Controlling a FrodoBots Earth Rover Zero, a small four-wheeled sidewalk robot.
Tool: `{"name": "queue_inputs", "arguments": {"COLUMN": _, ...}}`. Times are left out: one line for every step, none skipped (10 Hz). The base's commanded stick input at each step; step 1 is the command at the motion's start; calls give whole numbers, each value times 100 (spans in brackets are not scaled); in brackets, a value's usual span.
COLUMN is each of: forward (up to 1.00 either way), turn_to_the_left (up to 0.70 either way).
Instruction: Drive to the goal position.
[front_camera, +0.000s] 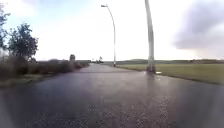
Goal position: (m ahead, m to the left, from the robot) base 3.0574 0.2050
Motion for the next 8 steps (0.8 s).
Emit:
{"name": "queue_inputs", "arguments": {"forward": 45, "turn_to_the_left": 0}}
{"name": "queue_inputs", "arguments": {"forward": 45, "turn_to_the_left": 0}}
{"name": "queue_inputs", "arguments": {"forward": 45, "turn_to_the_left": 0}}
{"name": "queue_inputs", "arguments": {"forward": 45, "turn_to_the_left": 0}}
{"name": "queue_inputs", "arguments": {"forward": 45, "turn_to_the_left": 0}}
{"name": "queue_inputs", "arguments": {"forward": 45, "turn_to_the_left": 0}}
{"name": "queue_inputs", "arguments": {"forward": 45, "turn_to_the_left": 0}}
{"name": "queue_inputs", "arguments": {"forward": 45, "turn_to_the_left": 0}}
